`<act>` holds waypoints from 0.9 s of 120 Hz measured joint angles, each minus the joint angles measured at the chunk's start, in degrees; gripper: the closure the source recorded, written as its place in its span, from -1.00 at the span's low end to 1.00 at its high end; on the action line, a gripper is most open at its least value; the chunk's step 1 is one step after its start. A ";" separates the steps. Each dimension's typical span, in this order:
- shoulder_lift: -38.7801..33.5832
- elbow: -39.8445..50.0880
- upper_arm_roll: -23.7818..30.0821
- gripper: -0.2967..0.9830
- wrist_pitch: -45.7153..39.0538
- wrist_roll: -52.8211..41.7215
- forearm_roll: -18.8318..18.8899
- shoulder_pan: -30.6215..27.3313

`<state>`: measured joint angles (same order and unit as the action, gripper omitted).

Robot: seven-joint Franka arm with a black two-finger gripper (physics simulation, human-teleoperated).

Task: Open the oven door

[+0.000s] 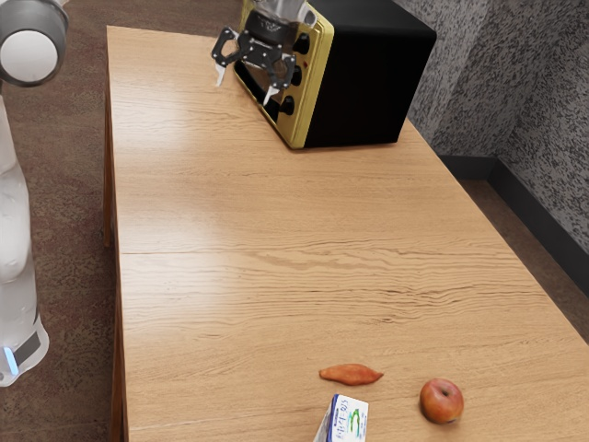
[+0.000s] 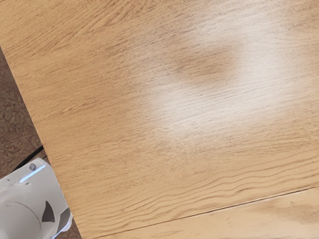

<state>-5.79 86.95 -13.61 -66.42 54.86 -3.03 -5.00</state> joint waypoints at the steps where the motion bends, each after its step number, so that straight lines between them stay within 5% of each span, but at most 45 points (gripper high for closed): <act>1: -0.01 0.01 -0.01 -0.54 -0.57 0.96 0.00 0.09; 26: -0.77 -0.28 -2.70 -0.54 -8.48 21.01 1.74 -2.58; 42: 8.73 -14.62 -2.92 -0.54 -14.04 30.46 7.17 -8.17; 70: 17.31 -19.24 -2.95 -0.54 -31.39 37.16 1.00 -18.98; 108: 20.17 -19.45 -2.50 -0.54 -45.28 37.22 -2.63 -25.63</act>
<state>14.38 67.49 -16.11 -111.71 92.08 -5.66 -30.63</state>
